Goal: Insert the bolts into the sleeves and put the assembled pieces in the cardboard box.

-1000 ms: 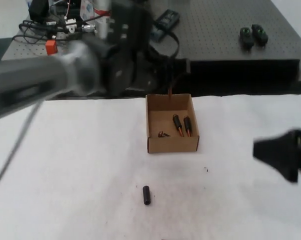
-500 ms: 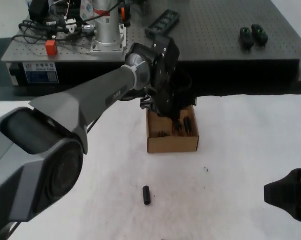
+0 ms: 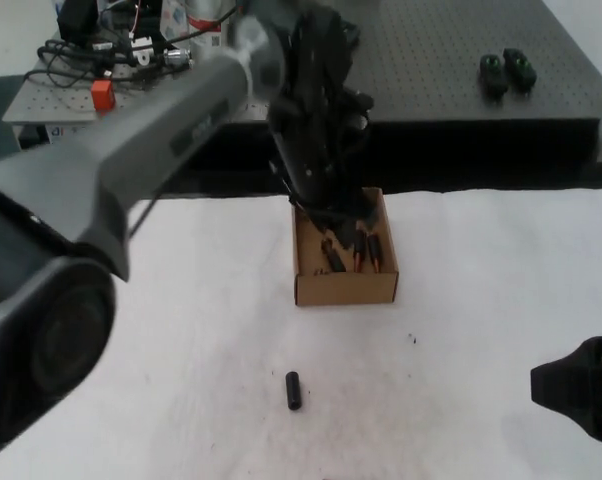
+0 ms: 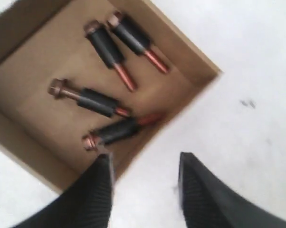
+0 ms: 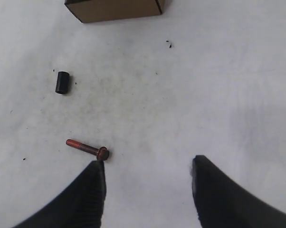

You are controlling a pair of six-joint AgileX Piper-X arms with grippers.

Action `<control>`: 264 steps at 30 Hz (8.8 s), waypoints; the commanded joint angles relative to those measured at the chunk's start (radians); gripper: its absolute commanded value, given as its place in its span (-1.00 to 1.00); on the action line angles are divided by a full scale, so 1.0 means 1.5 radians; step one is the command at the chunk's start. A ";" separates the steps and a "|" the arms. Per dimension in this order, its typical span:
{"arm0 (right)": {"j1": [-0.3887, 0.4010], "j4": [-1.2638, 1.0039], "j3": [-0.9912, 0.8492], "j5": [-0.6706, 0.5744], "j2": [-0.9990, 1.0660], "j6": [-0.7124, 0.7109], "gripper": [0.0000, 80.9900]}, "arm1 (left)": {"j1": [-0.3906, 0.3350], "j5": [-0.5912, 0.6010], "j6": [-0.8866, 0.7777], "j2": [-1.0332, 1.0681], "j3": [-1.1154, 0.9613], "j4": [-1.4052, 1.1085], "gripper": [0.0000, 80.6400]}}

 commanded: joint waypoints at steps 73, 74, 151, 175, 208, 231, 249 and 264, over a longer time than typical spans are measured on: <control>0.000 0.027 0.001 -0.011 0.037 -0.050 -0.10 | -0.178 -0.251 0.003 -0.268 0.578 -0.289 -0.98; 0.002 0.026 0.001 -0.021 0.051 -0.050 -0.10 | -0.160 -0.252 -0.045 -0.302 0.603 -0.291 -0.98; 0.277 -0.682 0.151 -0.177 0.153 0.198 -0.95 | 0.022 0.255 -0.670 -0.656 0.973 -1.209 -0.98; 0.237 -0.812 0.152 -0.219 0.177 0.210 -0.95 | -0.017 0.307 -0.643 -0.636 0.973 -1.207 -0.98; 0.237 -0.916 0.130 -0.217 0.194 0.194 -0.95 | -0.017 0.316 -0.621 -0.636 0.973 -1.207 -0.98; 0.105 -0.678 -0.072 0.018 0.420 -0.019 -0.95 | -0.014 0.071 -0.515 -0.636 0.973 -1.067 -0.16; 0.100 -0.462 -0.530 0.085 0.949 -0.074 -0.95 | -0.014 -0.118 -0.355 -0.738 0.973 -0.702 -0.98; 0.100 -0.493 -0.292 0.055 0.660 -0.073 -0.68 | -0.014 -0.162 -0.431 -1.067 1.226 -0.665 -0.98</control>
